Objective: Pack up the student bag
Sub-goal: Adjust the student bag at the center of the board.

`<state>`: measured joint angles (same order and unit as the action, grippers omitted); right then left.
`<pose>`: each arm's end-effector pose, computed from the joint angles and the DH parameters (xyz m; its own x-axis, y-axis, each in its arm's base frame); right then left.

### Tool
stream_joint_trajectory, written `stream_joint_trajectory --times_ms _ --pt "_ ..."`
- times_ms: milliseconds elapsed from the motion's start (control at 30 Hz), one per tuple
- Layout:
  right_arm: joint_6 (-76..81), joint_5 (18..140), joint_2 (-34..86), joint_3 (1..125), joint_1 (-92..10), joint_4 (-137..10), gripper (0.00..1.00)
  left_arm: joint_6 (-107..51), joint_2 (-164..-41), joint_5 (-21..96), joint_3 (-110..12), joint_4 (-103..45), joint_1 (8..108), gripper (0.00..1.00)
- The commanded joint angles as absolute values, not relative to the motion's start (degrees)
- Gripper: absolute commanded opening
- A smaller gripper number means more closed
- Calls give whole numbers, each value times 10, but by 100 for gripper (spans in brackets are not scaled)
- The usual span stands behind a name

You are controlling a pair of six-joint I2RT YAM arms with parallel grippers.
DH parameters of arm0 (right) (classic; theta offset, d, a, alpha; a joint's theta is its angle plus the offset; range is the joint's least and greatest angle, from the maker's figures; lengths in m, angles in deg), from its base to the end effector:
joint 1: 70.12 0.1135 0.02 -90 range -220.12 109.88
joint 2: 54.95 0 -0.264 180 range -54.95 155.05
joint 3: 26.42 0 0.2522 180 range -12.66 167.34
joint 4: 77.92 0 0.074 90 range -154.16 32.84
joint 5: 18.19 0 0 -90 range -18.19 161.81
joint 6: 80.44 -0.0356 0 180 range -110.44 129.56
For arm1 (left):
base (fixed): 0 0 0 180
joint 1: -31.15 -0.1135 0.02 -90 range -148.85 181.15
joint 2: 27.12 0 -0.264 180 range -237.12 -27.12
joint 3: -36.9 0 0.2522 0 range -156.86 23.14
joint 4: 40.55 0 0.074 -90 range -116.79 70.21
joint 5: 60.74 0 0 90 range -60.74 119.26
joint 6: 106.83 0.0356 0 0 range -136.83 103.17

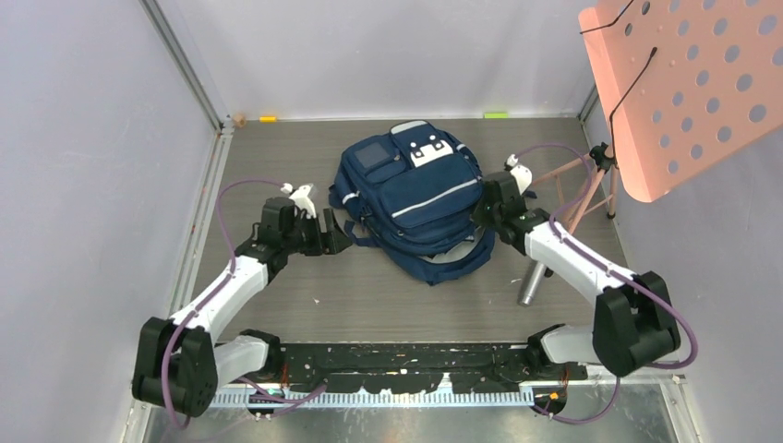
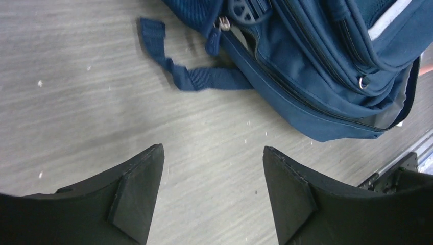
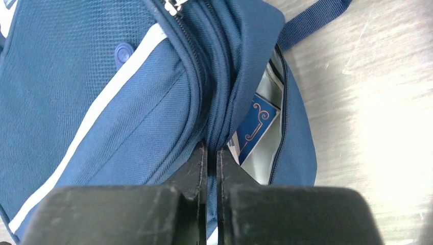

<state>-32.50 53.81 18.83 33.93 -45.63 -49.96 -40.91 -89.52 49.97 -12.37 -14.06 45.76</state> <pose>0.2525 0.1029 0.2371 -0.5695 0.4407 -0.6939 0.2670 0.8975 0.3509 0.2155 -0.0692 0.2217 -0.7672 -0.1944 -0.6112 0.2043 0.8293 -0.5202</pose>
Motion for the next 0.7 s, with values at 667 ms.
stream_joint_trajectory --times_ms 667 --pt "-303 700 264 405 -556 -561 0 -357 -1196 484 -150 -537 529 37"
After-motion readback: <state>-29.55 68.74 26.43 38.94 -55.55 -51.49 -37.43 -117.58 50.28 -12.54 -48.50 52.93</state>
